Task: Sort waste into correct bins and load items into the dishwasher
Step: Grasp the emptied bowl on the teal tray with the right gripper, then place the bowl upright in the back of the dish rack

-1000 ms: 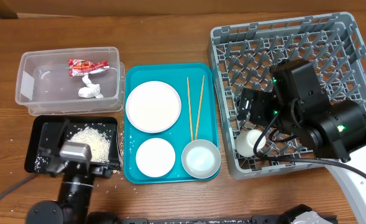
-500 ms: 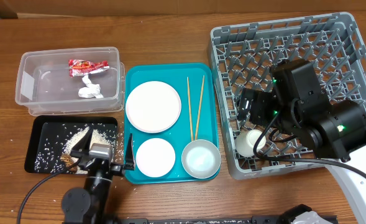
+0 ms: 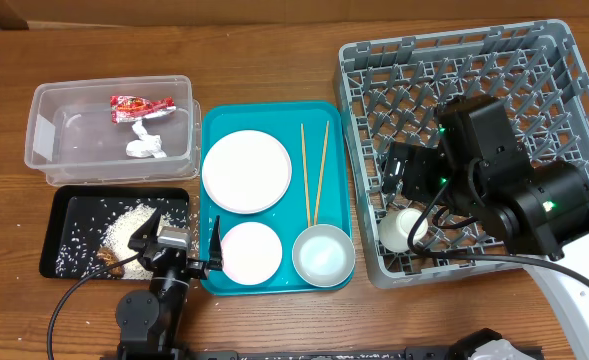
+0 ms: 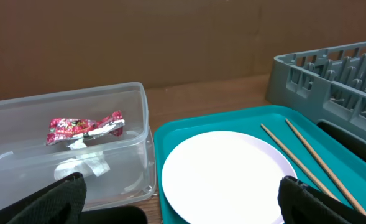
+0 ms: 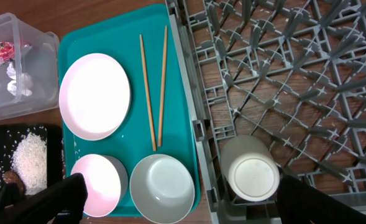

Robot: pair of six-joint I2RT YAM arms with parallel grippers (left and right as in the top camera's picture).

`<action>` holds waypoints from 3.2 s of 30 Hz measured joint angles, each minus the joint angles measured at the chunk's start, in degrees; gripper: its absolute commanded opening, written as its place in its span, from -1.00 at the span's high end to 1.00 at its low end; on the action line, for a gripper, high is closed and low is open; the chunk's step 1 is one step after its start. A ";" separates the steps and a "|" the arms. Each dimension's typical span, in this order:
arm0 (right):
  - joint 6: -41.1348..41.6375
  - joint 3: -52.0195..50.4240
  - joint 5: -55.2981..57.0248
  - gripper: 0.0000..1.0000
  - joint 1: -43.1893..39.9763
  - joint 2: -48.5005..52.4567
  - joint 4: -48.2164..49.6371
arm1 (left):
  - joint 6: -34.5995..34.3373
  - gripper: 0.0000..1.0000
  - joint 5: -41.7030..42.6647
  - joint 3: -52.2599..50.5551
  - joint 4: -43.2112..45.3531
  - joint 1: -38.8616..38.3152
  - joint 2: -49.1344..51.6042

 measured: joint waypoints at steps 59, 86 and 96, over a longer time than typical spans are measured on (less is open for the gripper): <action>9.11 -1.86 -12.26 0.92 26.32 45.66 19.98 | 0.00 -1.00 0.00 -0.11 0.07 0.00 -0.04; 8.76 10.60 59.25 0.92 11.30 25.29 2.58 | 0.00 -1.00 0.00 -0.11 0.07 0.00 -0.04; 8.74 10.58 65.85 0.92 -3.17 35.39 2.78 | 0.00 -1.00 0.00 -0.11 0.07 0.00 -0.04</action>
